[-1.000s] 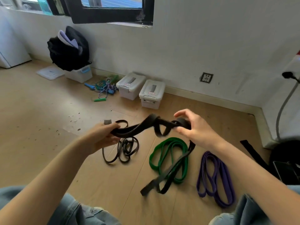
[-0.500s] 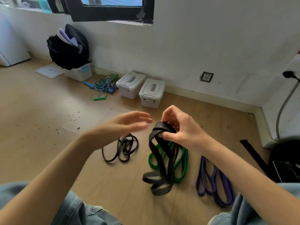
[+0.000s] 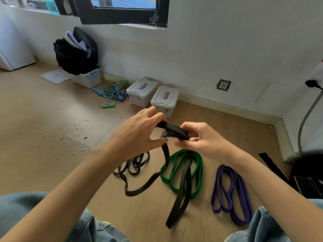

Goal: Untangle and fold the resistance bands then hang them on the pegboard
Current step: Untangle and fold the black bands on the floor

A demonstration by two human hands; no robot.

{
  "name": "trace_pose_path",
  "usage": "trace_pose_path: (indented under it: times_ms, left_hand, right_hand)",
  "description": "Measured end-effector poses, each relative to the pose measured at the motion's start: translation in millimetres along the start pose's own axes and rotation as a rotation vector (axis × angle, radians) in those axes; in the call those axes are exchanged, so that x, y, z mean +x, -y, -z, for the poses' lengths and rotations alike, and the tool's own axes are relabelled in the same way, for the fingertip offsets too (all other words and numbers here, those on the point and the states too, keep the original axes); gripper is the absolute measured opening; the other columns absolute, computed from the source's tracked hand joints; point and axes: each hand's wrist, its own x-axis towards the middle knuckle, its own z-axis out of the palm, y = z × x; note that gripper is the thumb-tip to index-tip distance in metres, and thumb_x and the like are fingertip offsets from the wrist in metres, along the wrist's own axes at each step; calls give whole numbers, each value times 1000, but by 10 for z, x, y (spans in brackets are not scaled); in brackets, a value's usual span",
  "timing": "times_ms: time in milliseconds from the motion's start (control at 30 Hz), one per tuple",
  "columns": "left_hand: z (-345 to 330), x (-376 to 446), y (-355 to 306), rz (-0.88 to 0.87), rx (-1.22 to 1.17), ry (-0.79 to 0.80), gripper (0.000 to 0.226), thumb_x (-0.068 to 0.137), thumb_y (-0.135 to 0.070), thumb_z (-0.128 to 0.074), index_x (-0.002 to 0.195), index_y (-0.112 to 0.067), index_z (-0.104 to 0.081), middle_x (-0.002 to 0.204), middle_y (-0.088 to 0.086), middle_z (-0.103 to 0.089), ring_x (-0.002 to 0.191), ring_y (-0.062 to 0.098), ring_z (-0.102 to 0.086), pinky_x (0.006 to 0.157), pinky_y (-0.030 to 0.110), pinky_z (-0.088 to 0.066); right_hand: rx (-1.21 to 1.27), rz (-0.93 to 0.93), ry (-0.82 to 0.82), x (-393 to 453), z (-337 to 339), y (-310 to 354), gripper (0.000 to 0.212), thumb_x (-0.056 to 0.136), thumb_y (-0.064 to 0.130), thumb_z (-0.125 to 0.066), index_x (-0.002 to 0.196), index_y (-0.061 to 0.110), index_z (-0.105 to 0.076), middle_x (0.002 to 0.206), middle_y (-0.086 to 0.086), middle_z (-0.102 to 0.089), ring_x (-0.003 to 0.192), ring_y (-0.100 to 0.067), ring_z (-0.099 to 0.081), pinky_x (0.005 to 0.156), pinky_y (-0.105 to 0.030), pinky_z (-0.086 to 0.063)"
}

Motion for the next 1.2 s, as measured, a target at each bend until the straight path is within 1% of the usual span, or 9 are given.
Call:
trace_pose_path:
  times_ms: [200, 300, 467, 667, 800, 933, 1067, 1133, 1200]
  left_hand:
    - [-214, -59, 17, 75, -346, 112, 45, 76, -28, -71, 115, -15, -53, 106, -11, -43, 88, 3, -50, 78, 12, -45]
    - [-241, -42, 73, 154, -541, 60, 16, 81, -15, -67, 94, -16, -58, 90, -15, -59, 85, 1, -60, 83, 24, -52]
    - [-329, -82, 67, 219, -605, 173, 1, 88, -11, -56, 89, -11, -57, 78, -10, -58, 78, 4, -60, 78, 15, -47]
    - [-123, 18, -16, 144, -692, -107, 25, 82, -8, -56, 73, -30, -47, 62, -12, -52, 58, -2, -59, 59, 15, -51]
    - [-419, -61, -25, 191, -557, 152, 24, 88, -18, -55, 69, -28, -45, 60, -13, -48, 55, -7, -49, 52, 8, -39]
    - [-759, -294, 149, 373, -519, 451, 27, 94, -21, -47, 68, -29, -43, 68, -11, -49, 59, -5, -48, 57, 5, -38]
    - [-508, -224, 246, 509, -712, 88, 28, 93, -7, -46, 73, -26, -52, 61, -10, -58, 59, -2, -57, 60, 13, -48]
    - [-284, -116, 188, 363, -725, -19, 33, 90, -1, -46, 67, -26, -49, 54, -13, -56, 53, 0, -54, 58, 15, -47]
    - [-201, -48, 40, 187, -496, 22, 34, 87, -3, -50, 66, -28, -42, 56, -13, -50, 54, 3, -51, 53, 16, -43]
  right_hand:
    - [237, 46, 16, -10, 61, 82, 15, 82, 9, -65, 96, 5, -61, 67, 9, -59, 58, -4, -55, 56, -15, -45]
    - [246, 59, 36, -9, 36, 77, 16, 82, 11, -65, 96, 5, -62, 59, 13, -57, 54, -1, -51, 53, -13, -42]
    - [492, 88, 0, -24, 68, 57, 22, 77, 20, -65, 94, 8, -61, 66, 8, -57, 59, -8, -52, 67, -30, -45]
    - [299, -8, 230, -46, 113, 22, 20, 70, 25, -76, 87, 21, -67, 72, 4, -65, 68, -13, -61, 69, -22, -50]
    - [443, 97, 137, -29, -16, 64, 18, 82, 23, -65, 83, 5, -68, 58, 1, -50, 52, -10, -46, 58, -22, -44]
    - [667, 121, 90, -44, 116, 22, 15, 83, 20, -60, 69, 20, -65, 56, 4, -51, 53, -13, -50, 70, -30, -49]
    - [491, -31, 362, -90, 232, -105, 18, 75, 26, -71, 90, 17, -71, 86, -8, -70, 84, -24, -66, 83, -35, -51]
    - [527, -107, 397, -102, 134, -115, 26, 74, 25, -70, 98, 15, -68, 93, -10, -70, 90, -24, -66, 82, -31, -51]
    - [454, -116, 365, -84, 2, -87, 26, 76, 26, -73, 98, 13, -68, 89, -8, -70, 87, -21, -66, 82, -31, -53]
